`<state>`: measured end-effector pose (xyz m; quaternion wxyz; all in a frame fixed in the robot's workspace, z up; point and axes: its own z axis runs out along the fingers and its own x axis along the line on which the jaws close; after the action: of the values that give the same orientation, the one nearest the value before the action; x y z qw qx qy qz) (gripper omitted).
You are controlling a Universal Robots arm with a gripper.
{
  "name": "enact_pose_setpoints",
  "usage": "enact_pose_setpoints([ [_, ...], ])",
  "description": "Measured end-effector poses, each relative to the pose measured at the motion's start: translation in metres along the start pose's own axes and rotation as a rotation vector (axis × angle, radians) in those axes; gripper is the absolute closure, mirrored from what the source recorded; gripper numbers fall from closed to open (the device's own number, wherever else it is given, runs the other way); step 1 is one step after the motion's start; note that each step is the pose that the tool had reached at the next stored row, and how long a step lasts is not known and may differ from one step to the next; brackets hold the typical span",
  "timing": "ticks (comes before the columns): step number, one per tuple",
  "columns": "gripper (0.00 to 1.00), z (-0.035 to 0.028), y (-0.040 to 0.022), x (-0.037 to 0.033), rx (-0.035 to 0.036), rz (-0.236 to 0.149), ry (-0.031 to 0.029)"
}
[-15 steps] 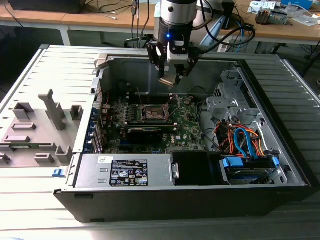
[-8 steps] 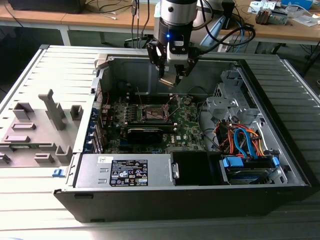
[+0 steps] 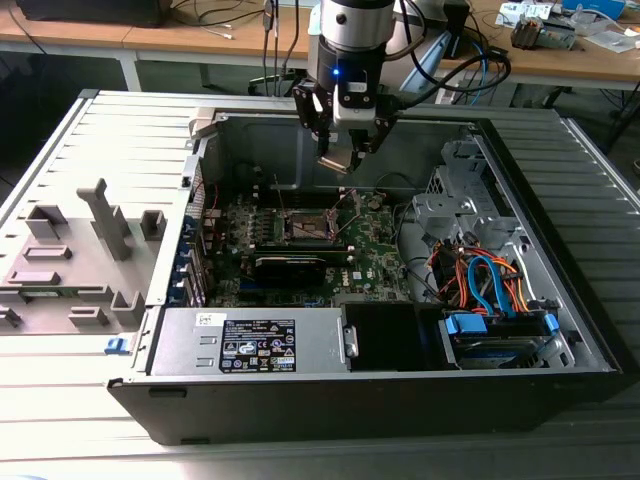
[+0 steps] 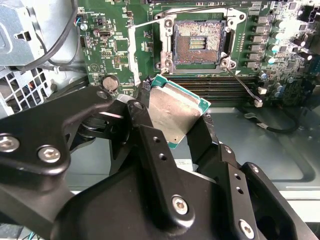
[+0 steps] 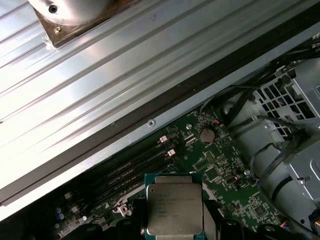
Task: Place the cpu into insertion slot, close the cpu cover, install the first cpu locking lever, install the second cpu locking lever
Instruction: 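Place the cpu into insertion slot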
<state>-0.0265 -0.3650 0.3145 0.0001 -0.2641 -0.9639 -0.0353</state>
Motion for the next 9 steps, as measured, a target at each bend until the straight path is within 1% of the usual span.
enact_pose_setpoints([
  [9,0.45,0.0003,0.0,0.0,-0.0001,0.008,-0.0005],
])
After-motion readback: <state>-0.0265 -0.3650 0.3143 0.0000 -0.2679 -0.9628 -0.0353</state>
